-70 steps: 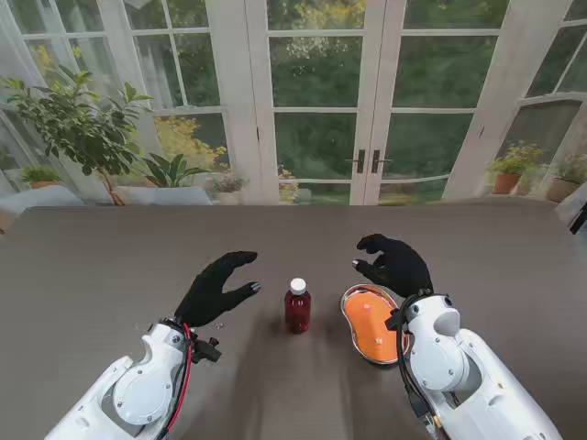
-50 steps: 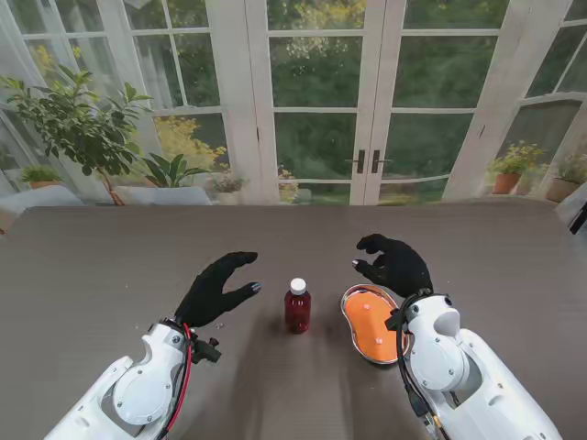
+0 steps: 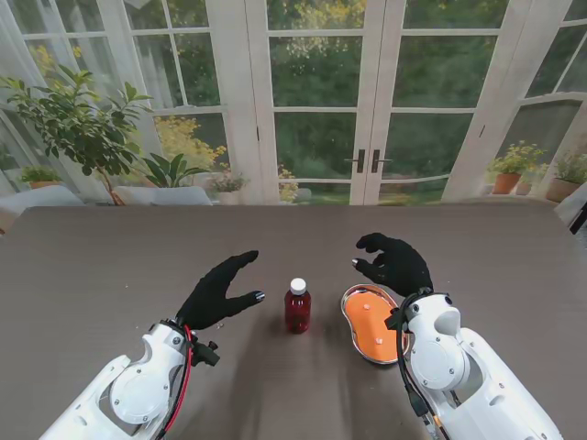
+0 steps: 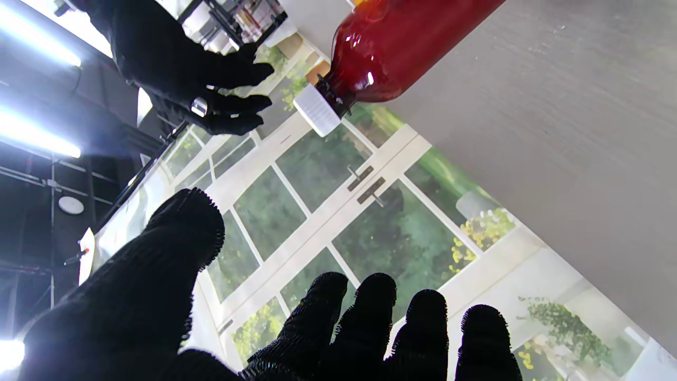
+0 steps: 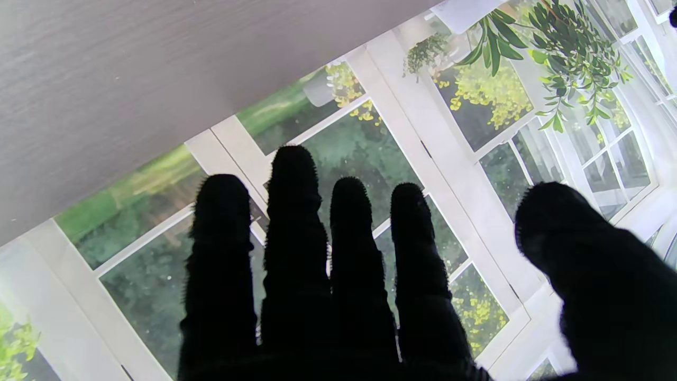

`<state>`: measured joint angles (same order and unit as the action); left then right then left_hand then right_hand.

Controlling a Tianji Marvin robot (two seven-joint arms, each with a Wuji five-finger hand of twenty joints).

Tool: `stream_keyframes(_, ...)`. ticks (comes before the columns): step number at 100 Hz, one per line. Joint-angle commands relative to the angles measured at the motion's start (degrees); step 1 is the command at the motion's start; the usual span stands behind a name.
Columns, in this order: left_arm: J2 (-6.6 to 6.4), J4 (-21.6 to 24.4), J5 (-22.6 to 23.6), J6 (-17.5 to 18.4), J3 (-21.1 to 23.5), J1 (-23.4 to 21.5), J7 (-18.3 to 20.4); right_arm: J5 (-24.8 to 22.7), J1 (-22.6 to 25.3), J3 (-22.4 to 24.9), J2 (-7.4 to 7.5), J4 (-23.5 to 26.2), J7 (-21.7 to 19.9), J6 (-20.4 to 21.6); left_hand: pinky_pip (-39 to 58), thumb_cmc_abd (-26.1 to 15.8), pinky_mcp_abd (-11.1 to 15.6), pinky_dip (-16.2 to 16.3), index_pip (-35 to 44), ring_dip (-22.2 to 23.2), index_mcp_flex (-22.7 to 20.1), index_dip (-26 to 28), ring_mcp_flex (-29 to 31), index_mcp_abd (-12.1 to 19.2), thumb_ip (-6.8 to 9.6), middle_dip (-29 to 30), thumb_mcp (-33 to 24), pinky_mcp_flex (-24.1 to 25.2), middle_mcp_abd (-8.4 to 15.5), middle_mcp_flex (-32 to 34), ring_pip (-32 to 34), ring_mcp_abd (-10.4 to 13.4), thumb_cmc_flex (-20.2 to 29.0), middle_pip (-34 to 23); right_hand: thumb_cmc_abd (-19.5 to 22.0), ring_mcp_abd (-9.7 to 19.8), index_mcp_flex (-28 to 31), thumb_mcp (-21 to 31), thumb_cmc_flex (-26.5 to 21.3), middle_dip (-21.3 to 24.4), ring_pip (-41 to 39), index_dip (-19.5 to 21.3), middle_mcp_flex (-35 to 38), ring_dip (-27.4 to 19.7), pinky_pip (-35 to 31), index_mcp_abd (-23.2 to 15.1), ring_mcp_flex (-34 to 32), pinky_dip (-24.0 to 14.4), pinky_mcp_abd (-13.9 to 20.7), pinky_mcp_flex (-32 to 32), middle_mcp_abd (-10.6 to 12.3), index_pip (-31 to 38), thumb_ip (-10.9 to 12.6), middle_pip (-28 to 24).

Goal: Collect the cotton balls from the tray into a sample bottle

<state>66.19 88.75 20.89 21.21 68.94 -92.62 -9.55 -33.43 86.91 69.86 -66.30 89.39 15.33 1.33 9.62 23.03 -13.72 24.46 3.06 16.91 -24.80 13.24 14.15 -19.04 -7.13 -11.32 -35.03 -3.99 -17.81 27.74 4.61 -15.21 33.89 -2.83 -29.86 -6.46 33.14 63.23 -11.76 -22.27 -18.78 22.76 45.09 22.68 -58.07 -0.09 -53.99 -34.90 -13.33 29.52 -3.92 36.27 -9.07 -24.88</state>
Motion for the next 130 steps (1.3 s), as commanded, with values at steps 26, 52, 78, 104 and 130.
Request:
stream_keyframes(26, -1.35, -1.6, 1.3, -0.4, 0.1, 0.5, 5.6, 0.1, 0.6, 0.3, 0.00, 1.4, -1.7, -0.2, -3.4, 7.3, 7.3, -0.1, 0.6, -0.9, 5.9, 2.8, -5.3, -2.1, 0.11, -0.6, 0.6, 3.5, 2.0, -7.1, -1.4, 4.3, -2.5, 0.6, 0.1, -0.7, 0.6, -0.3, 2.0, -0.2, 0.4, -1.1, -0.2, -0.4, -0.3, -0.7, 0.8, 0.7, -1.1, -0.4, 0.0, 0.0, 1.4, -0.1)
stream_keyframes(52, -1.94, -4.3, 0.0, -1.1, -1.2, 2.1, 9.0, 0.6, 0.7, 0.4, -0.03, 1.7, -1.9, -0.4, -4.7, 9.3, 10.3, -1.1, -0.4, -1.0, 10.1, 4.2, -7.6, -1.1, -0.36, -1.2, 0.1, 5.4, 3.5, -10.8, -1.8, 6.4, -3.4, 1.1, 0.1, -0.8, 0.8, -0.3, 1.9, -0.2, 0.3, -1.1, 0.0, -0.4, -0.3, -0.7, 0.7, 0.7, -1.2, -0.5, -0.1, -0.1, 1.5, 0.0)
stream_keyframes(78, -1.59, -9.8, -1.8, 0.2, -5.3, 6.2, 9.4, 0.8, 0.8, 0.6, -0.02, 1.8, -2.1, -0.3, -5.6, 9.6, 12.3, -2.0, -2.4, -1.2, 15.3, 4.4, -9.3, 0.5, -0.76, -1.0, 0.1, 6.7, 5.6, -14.2, -2.1, 8.5, -4.8, 1.8, 0.2, -0.8, 1.1, -0.3, 1.9, -0.2, 0.3, -1.0, 0.4, -0.3, -0.3, -0.5, 0.6, 0.7, -1.2, -0.4, -0.2, 0.0, 1.5, 0.1)
stream_keyframes(104, -0.51, -16.3, -3.3, 2.5, -10.8, 11.1, 7.7, 1.2, 0.8, 0.8, -0.07, 1.7, -2.1, -0.5, -5.8, 9.8, 11.9, -2.6, -2.5, -1.1, 15.5, 4.6, -9.1, 1.8, -0.90, -1.2, -0.2, 6.7, 5.6, -13.8, -1.9, 8.6, -5.0, 1.2, 0.3, -0.9, 1.3, -0.4, 1.9, -0.3, 0.1, -0.9, 0.8, -0.2, -0.4, -0.5, 0.3, 0.7, -1.2, -0.3, -0.3, -0.1, 1.5, 0.1)
stream_keyframes(130, 0.67, -22.1, -5.5, 4.0, -16.0, 16.0, 7.4, 1.5, 0.8, 0.9, -0.08, 1.6, -2.2, -0.5, -5.6, 10.7, 11.9, -2.8, -2.1, -0.9, 15.2, 5.2, -8.8, 1.7, -0.94, -2.0, -0.8, 6.6, 5.3, -13.8, -1.5, 8.4, -5.3, 0.9, 0.3, -0.8, 1.7, -0.4, 1.8, -0.3, 0.0, -0.9, 1.2, -0.1, -0.4, -0.4, 0.1, 0.7, -1.2, -0.3, -0.5, -0.1, 1.5, 0.1)
